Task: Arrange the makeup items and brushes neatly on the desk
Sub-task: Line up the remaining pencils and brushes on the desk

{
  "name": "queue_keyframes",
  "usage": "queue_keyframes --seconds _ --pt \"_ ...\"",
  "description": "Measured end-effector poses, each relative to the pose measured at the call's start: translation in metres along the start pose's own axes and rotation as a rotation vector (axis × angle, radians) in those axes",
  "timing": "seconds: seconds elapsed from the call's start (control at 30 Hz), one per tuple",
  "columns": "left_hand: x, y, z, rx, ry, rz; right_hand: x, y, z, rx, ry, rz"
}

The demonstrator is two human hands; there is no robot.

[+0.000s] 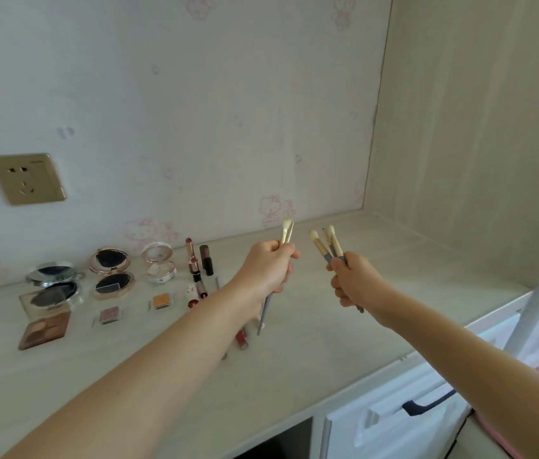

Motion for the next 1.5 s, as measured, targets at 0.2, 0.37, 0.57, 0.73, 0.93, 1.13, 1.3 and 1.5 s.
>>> queue_keyframes --seconds 0.2,0.37,0.57,0.73,0.93,1.13,1.3,1.5 --pt "0.079 -0.012 -0.040 -0.091 0.140 0.105 -0.079 -0.032 -0.034 0.007 -0.157 0.215" --pt "0.150 -0.033 -0.071 -0.100 0.257 0.259 -0.141 -0.050 -0.057 0.005 -0.308 0.229" --pt "0.216 -0.078 -0.095 -0.029 0.392 0.491 -0.193 -0.061 -0.075 -0.032 -0.389 0.220" --pt "0.238 -0.102 -0.101 -0.033 0.441 0.708 -0.230 -0.067 -0.098 -0.112 -0.485 0.277" --pt "0.245 -0.117 -0.082 -0.040 0.408 0.905 -0.239 -0.070 -0.108 -0.127 -0.496 0.216" --pt "0.239 -0.116 -0.058 -0.124 0.347 1.052 -0.239 -0.059 -0.112 -0.221 -0.483 0.250" --pt "0.244 -0.121 -0.053 -0.127 0.326 1.053 -0.245 -0.054 -0.113 -0.232 -0.498 0.231" --pt "0.253 -0.122 -0.064 -0.183 0.421 1.153 -0.254 -0.049 -0.114 -0.287 -0.518 0.213"
Point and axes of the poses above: each hand's wrist, its own z-axis towards the middle knuckle, its own x-axis out of the back of the hand, y = z × x, the point moved 10 cm from there along z, towards the middle knuckle, and after that the axes turned 13 degrees about x, right-handed, at the moved point
